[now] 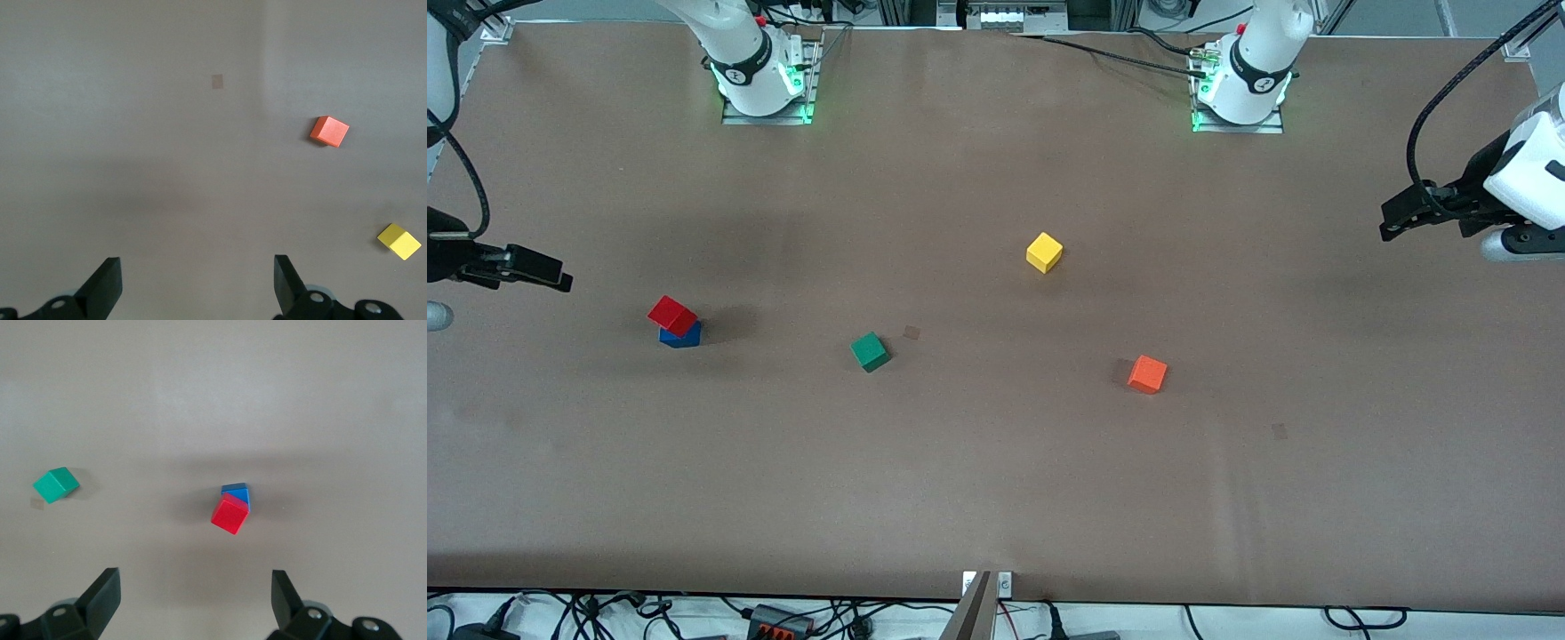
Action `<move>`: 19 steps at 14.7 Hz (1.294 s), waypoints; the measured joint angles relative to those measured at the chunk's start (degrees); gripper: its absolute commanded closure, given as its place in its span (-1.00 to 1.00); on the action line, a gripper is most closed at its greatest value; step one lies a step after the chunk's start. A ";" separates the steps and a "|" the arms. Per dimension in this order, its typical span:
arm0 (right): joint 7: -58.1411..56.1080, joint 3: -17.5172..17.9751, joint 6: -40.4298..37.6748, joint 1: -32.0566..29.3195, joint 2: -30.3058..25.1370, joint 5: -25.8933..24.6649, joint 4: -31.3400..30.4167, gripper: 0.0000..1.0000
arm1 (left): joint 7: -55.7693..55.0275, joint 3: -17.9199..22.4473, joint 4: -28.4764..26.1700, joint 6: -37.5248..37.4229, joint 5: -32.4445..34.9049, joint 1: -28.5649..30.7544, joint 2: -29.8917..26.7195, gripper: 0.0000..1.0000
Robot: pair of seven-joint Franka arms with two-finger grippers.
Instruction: Pass red block to right arm, stack on blue
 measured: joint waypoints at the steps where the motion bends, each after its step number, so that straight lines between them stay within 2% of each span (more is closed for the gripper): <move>1: 0.04 0.01 0.02 0.40 0.00 0.00 0.01 -1.00 | 0.01 0.01 0.06 0.00 0.00 0.00 0.13 -1.00; 6: 0.74 1.00 1.81 -0.55 0.00 -0.02 0.59 -1.00 | 0.01 0.02 0.32 0.00 0.00 0.00 0.62 -1.00; 8: 2.18 5.31 3.01 -4.91 -0.02 -0.62 1.08 -1.00 | 0.01 0.02 0.33 0.00 0.00 0.00 0.96 -1.00; 11: 2.40 13.57 4.38 -12.89 -0.29 -4.23 1.63 -1.00 | 0.01 0.03 0.36 0.02 0.00 0.00 1.79 -1.00; 13: 2.50 16.92 4.52 -15.39 -0.80 -5.80 1.80 -1.00 | 0.01 0.03 0.43 0.09 0.00 0.00 2.39 -1.00; 19: 2.66 17.23 4.24 -15.51 -1.86 -6.78 1.82 -1.00 | 0.01 0.03 1.67 0.15 0.00 0.00 3.75 -1.00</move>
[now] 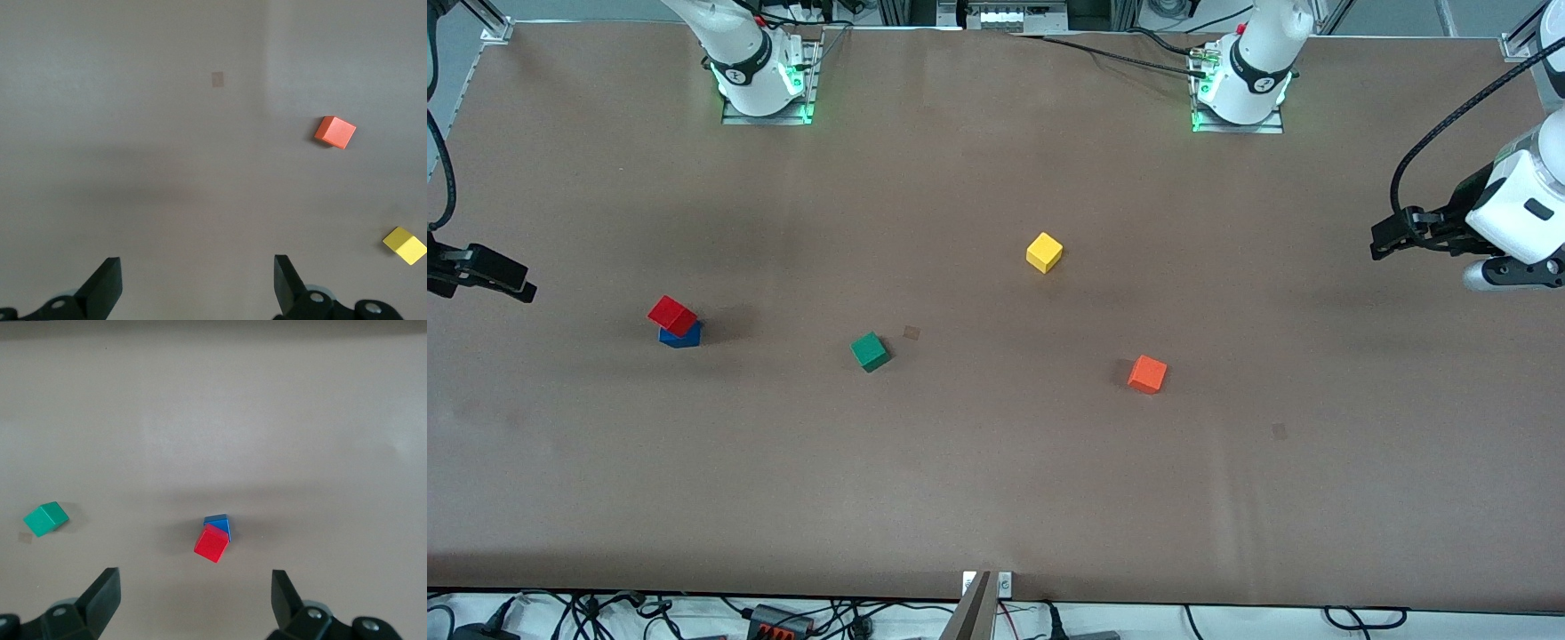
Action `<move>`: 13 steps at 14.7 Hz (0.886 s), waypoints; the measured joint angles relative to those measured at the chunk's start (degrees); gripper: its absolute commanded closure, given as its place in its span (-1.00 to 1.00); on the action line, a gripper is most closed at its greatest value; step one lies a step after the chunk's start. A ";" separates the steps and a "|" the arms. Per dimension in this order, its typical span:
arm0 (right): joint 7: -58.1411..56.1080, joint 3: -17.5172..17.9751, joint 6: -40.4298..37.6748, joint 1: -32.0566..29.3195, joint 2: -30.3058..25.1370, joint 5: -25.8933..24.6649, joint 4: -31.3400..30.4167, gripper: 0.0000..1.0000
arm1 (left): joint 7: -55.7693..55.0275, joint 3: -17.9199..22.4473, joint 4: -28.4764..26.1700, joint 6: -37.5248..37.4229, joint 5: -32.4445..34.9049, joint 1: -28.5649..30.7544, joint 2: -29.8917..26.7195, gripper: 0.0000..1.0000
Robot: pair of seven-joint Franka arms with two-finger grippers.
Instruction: Pass red block to right arm, stack on blue
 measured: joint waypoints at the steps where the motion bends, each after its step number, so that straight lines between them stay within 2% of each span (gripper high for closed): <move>1: 0.00 0.00 -0.30 0.00 -0.12 -0.14 -0.07 -1.00 | 0.00 0.00 0.03 0.00 0.00 0.00 0.25 -1.00; 4: 0.00 -0.02 0.05 0.00 -2.24 -0.26 -3.37 -1.00 | 0.00 0.00 1.59 0.12 0.00 0.00 1.43 -1.00; 9: 0.01 -0.02 4.22 0.04 -11.64 -0.45 -17.40 -1.00 | 0.00 0.06 3.44 0.12 0.00 0.00 2.72 -1.00; 13: 0.01 0.29 4.24 0.29 -14.01 -1.09 -20.05 -1.00 | 0.00 0.28 3.72 0.12 0.00 0.18 2.93 -1.00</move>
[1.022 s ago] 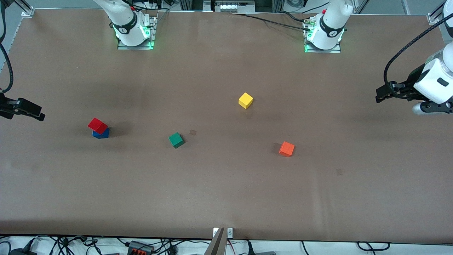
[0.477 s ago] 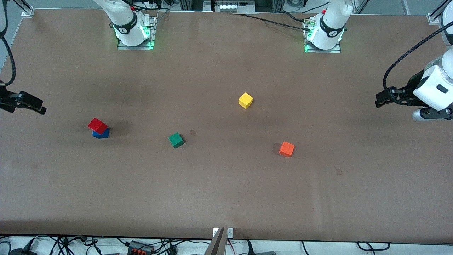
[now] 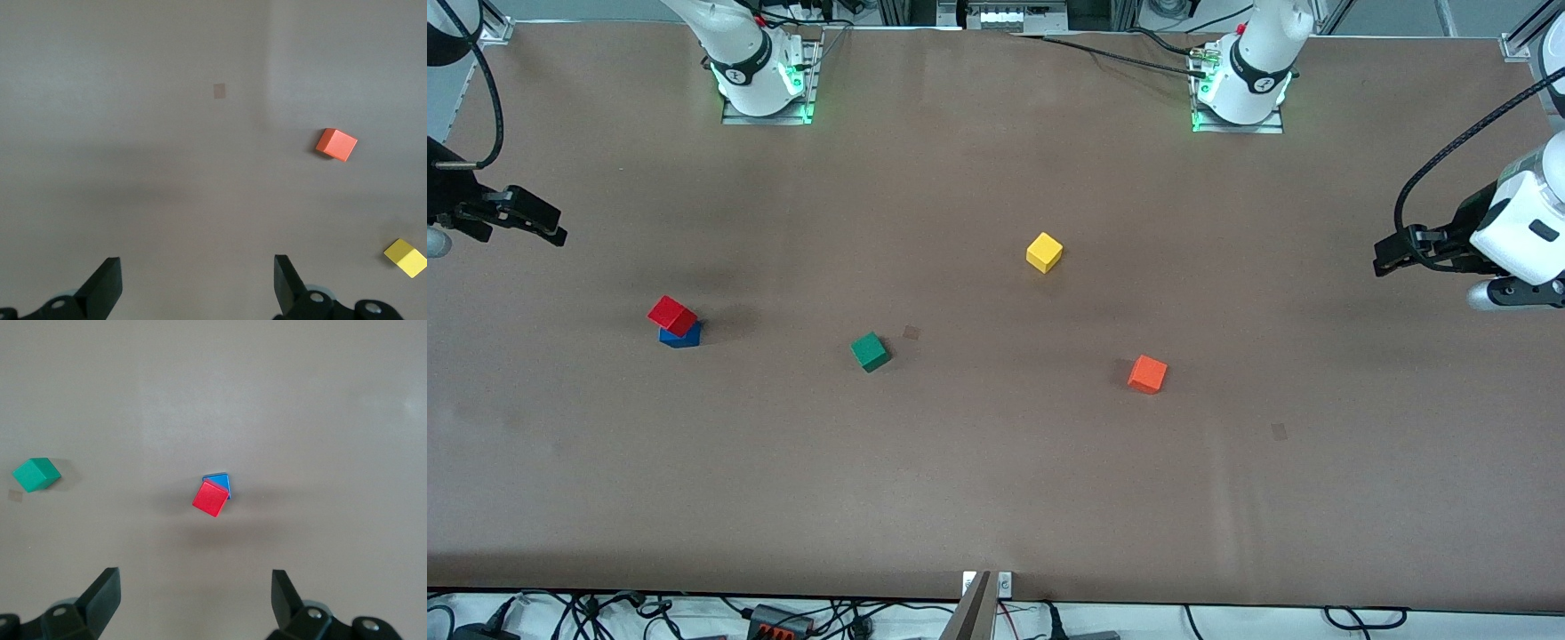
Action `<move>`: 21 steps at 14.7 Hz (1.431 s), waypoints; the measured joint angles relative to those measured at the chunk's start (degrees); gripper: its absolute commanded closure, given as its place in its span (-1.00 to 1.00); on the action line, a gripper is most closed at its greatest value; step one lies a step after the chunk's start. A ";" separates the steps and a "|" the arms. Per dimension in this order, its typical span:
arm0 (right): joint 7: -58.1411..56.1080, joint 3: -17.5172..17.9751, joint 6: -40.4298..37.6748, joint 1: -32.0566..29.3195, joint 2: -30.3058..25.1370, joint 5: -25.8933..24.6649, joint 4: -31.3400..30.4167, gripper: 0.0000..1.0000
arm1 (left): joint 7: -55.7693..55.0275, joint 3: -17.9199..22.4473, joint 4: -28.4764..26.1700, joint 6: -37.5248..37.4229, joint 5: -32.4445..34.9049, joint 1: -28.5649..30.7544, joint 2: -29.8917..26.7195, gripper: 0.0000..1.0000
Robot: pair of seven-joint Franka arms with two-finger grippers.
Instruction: Pass red block to right arm, stack on blue
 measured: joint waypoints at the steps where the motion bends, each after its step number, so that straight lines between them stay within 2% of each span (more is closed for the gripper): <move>1: 0.00 0.04 0.06 0.06 0.04 -0.01 -0.06 -1.00 | 0.00 0.01 0.31 0.00 0.00 0.03 0.02 -1.00; 21: -0.11 0.24 0.43 0.75 0.33 -0.04 1.24 -1.00 | 0.25 -0.18 2.26 0.00 0.00 0.04 0.88 -1.00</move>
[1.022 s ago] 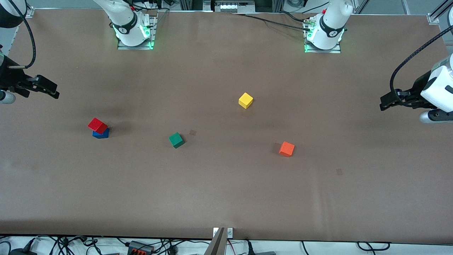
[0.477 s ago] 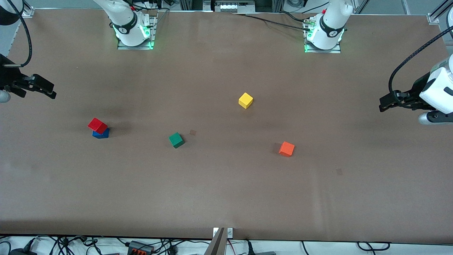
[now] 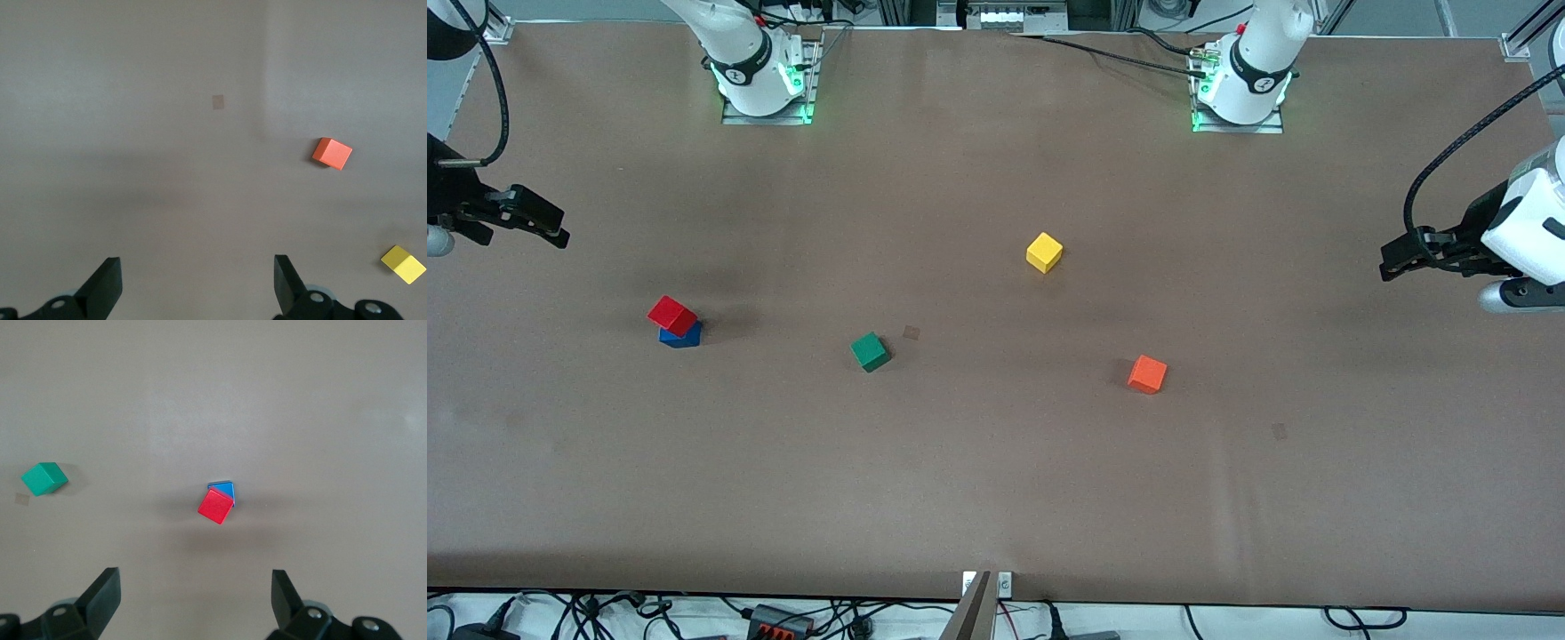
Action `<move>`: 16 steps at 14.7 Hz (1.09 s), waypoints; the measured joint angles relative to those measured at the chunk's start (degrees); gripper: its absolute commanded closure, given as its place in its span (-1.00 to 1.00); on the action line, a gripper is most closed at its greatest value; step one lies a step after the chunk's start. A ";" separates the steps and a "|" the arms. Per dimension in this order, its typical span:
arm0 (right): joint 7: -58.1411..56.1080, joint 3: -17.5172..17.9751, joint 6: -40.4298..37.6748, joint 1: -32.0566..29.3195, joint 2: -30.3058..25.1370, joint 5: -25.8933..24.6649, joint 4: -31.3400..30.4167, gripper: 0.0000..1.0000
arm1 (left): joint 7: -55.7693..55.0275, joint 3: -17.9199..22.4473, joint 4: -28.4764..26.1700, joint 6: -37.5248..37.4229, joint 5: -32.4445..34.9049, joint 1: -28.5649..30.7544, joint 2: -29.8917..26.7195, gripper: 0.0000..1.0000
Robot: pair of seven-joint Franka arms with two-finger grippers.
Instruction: Pass red block to right arm, stack on blue
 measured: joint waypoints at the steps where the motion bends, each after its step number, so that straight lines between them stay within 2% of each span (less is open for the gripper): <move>1: 0.00 0.00 0.00 -0.04 0.02 0.00 0.00 -1.00 | 0.00 0.00 0.00 0.00 0.00 0.00 0.00 -1.00; 16: 0.00 -0.03 -2.04 -0.31 -0.43 0.00 0.26 -1.00 | 0.01 -0.01 0.02 0.00 0.00 0.00 0.00 -1.00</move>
